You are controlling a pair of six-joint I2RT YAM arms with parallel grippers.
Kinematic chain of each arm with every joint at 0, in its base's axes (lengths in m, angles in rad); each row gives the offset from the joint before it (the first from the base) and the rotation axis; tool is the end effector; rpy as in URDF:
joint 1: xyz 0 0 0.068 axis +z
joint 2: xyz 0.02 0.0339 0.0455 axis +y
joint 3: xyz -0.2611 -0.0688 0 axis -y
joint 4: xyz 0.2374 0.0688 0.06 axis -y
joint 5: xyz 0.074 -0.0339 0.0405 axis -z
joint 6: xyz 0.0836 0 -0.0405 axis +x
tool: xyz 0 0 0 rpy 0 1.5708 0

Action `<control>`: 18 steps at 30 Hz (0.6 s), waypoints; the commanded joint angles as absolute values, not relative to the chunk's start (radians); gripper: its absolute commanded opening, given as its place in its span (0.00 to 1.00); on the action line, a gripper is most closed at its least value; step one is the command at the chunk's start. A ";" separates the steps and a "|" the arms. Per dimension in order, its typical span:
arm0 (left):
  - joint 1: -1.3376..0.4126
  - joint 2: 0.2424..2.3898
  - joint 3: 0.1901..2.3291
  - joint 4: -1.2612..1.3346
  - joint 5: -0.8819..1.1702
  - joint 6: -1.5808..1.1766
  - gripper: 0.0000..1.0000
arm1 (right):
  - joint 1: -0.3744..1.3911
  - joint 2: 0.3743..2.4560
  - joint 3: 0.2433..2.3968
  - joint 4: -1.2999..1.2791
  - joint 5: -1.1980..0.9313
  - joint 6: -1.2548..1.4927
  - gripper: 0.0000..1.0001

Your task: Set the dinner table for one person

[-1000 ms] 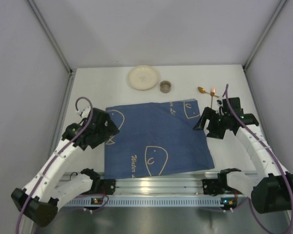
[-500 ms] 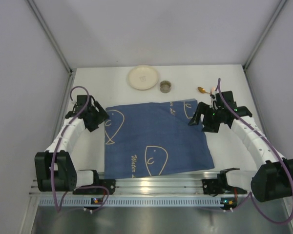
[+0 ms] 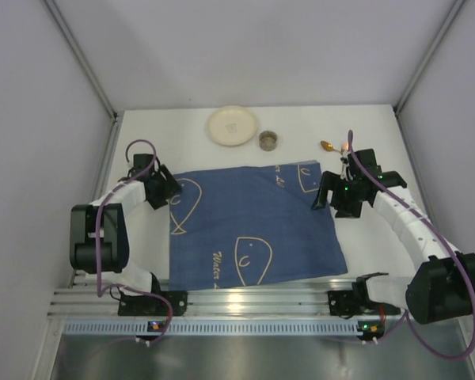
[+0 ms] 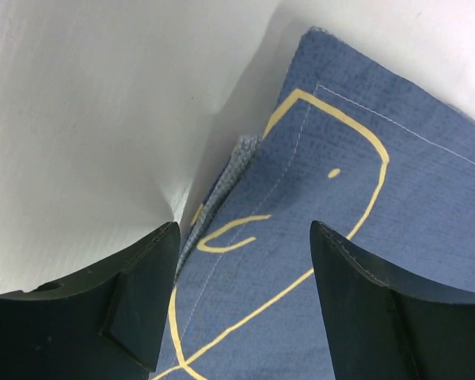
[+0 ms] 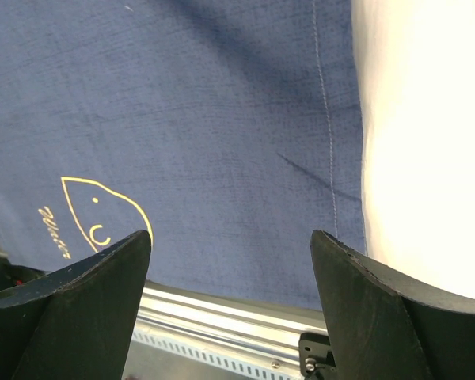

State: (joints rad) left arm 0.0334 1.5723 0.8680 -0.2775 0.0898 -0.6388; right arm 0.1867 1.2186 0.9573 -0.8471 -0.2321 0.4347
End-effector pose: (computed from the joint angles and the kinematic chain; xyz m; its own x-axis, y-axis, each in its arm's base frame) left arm 0.3276 0.0034 0.1358 -0.6770 -0.6168 -0.4015 -0.4822 0.7839 -0.3911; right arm 0.2363 0.0642 0.2162 -0.9162 0.2440 -0.3179 0.1151 0.9200 0.3746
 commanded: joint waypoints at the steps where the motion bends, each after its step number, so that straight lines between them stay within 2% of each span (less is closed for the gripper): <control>1: 0.040 1.598 0.911 -0.184 0.087 -0.614 0.72 | 0.183 1.215 0.988 -0.879 -0.186 0.402 0.82; 11: 0.040 1.724 0.969 -0.123 0.121 -0.600 0.67 | 0.183 1.275 1.028 -0.887 -0.192 0.411 0.82; 13: 0.040 1.730 0.982 -0.112 0.135 -0.600 0.58 | 0.183 1.281 1.034 -0.888 -0.190 0.410 0.82; 14: 0.040 1.733 0.988 -0.109 0.146 -0.601 0.45 | 0.181 1.287 1.035 -0.888 -0.187 0.411 0.82; 16: 0.040 1.724 1.000 -0.107 0.178 -0.601 0.34 | 0.183 1.292 1.037 -0.888 -0.186 0.407 0.82; 18: 0.038 1.692 1.014 -0.118 0.187 -0.597 0.19 | 0.181 1.298 1.034 -0.888 -0.179 0.405 0.82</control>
